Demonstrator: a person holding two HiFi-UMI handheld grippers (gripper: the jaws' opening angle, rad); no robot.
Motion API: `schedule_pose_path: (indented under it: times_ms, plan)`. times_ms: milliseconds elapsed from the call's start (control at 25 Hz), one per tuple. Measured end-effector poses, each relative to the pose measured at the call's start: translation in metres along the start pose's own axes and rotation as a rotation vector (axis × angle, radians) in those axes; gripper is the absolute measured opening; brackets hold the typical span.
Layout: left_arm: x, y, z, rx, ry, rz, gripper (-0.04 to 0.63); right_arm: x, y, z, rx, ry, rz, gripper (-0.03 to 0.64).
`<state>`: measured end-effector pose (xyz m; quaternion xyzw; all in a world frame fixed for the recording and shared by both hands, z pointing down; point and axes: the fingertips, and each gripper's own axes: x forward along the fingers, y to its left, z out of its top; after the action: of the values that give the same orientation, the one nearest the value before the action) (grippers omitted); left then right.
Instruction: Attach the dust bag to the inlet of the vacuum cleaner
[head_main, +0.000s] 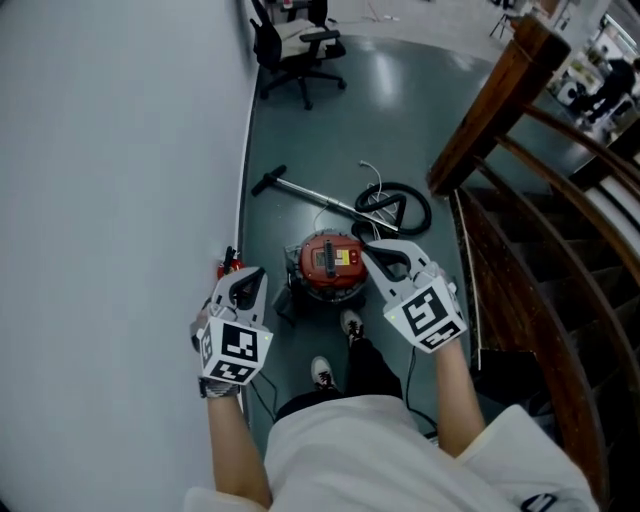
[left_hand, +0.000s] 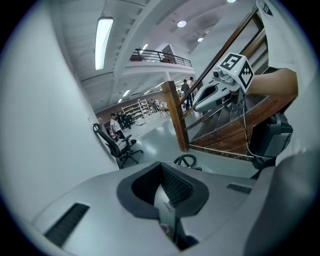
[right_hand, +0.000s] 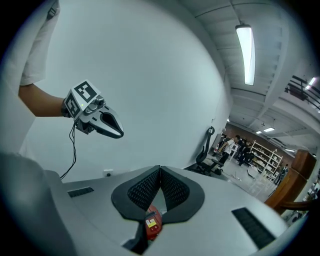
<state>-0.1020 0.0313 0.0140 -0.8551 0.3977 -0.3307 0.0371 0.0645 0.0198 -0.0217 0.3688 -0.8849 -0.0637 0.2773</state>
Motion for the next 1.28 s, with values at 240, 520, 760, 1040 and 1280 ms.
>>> schedule_pose_path:
  times_ms: [240,520,760,1040,1280]
  plan:
    - [-0.035,0.012,0.037,0.049,-0.060,0.063,0.002,-0.021,-0.002,0.033,-0.049,-0.040,-0.027,0.029]
    - [-0.066,0.013,0.068,0.136,-0.106,0.071,0.002,-0.047,0.006,0.064,-0.044,-0.093,-0.036,0.029]
    - [-0.084,0.014,0.092,0.200,-0.137,0.081,0.002,-0.069,0.004,0.088,-0.058,-0.130,-0.050,0.029]
    - [-0.102,0.022,0.118,0.252,-0.179,0.101,0.002,-0.082,0.000,0.109,-0.098,-0.152,-0.073,0.029]
    - [-0.110,0.019,0.131,0.277,-0.191,0.098,0.002,-0.092,-0.002,0.116,-0.112,-0.166,-0.085,0.029]
